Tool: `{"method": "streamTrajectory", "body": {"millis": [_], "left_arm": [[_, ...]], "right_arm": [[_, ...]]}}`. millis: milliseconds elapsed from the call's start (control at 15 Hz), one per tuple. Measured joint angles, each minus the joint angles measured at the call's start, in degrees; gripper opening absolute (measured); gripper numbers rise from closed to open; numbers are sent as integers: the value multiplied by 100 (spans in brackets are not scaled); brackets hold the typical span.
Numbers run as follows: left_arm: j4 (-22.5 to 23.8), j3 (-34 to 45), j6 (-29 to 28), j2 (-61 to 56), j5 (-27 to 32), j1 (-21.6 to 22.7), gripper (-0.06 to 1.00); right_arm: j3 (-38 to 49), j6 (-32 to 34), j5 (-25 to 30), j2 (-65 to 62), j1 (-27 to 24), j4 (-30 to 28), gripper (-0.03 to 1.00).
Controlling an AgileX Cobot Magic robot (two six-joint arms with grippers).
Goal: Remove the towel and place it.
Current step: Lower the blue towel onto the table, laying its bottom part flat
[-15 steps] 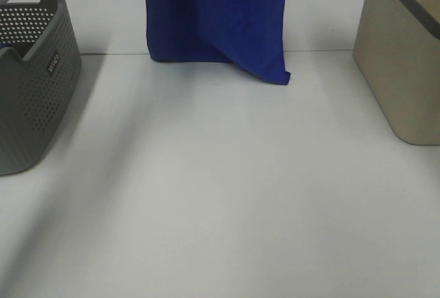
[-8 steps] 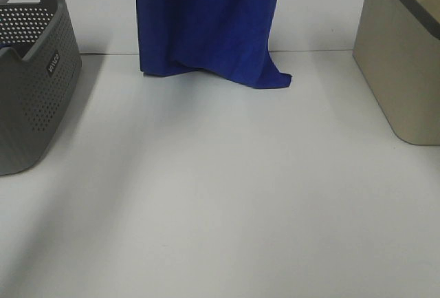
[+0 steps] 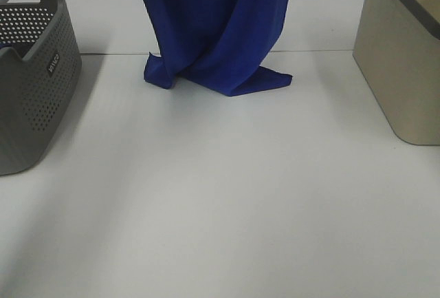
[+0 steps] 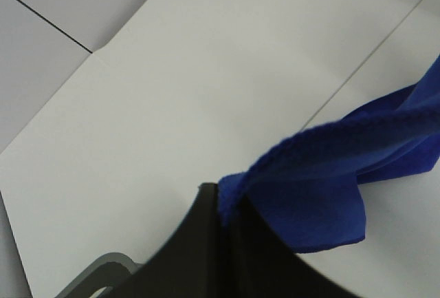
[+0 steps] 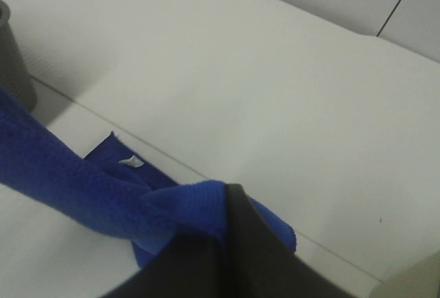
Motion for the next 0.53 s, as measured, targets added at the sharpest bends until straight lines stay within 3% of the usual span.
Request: {"method": "streamTrajectory", "body": {"millis": [267,533], "left_arm": [[-17,178,-298,-138,57,6,0],[-86,1381,-355,-733,57,6,0]], "right_arm": [[-6,29,888,-97,0,40,2],[-6,40,1673,-97,0,40,2]]}}
